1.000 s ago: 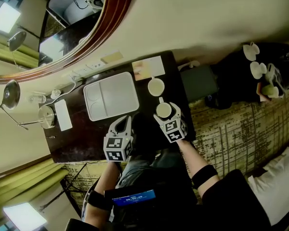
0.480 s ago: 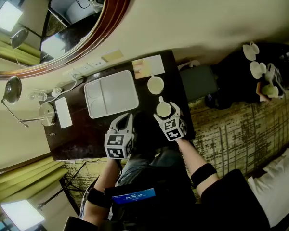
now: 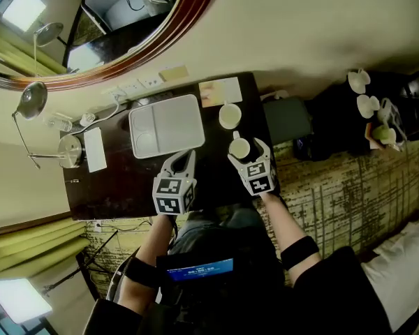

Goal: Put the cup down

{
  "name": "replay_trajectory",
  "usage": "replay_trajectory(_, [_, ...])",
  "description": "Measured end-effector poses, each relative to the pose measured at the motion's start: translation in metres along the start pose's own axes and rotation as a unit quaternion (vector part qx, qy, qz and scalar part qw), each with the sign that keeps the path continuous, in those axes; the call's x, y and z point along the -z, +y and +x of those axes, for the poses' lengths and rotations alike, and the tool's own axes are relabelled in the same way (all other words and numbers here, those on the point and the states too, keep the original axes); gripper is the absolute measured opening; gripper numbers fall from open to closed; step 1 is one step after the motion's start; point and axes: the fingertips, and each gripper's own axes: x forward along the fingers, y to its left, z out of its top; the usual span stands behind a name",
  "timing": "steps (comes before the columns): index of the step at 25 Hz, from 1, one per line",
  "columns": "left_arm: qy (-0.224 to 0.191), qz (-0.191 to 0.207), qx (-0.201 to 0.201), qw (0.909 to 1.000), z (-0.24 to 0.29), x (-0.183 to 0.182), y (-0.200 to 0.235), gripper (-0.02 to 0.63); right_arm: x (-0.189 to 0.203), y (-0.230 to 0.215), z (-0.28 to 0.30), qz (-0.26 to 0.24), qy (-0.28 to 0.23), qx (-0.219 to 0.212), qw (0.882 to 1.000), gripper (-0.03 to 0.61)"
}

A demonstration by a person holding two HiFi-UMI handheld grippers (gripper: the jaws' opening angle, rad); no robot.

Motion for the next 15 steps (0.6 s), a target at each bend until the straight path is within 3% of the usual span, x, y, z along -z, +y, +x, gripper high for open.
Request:
replay_trajectory(5, [-0.035, -0.002, 0.005, 0.9994, -0.018, -0.015, 0.002, 0.005, -0.031, 0.009, -0.028, 0.022, -0.019, -0.009, 1.000, 0.448])
replay_trajectory(15, [-0.055, -0.013, 0.008, 0.9984, -0.051, -0.012, 0.016, 0.005, -0.073, 0.035, -0.059, 0.041, -0.062, -0.034, 0.997, 0.399])
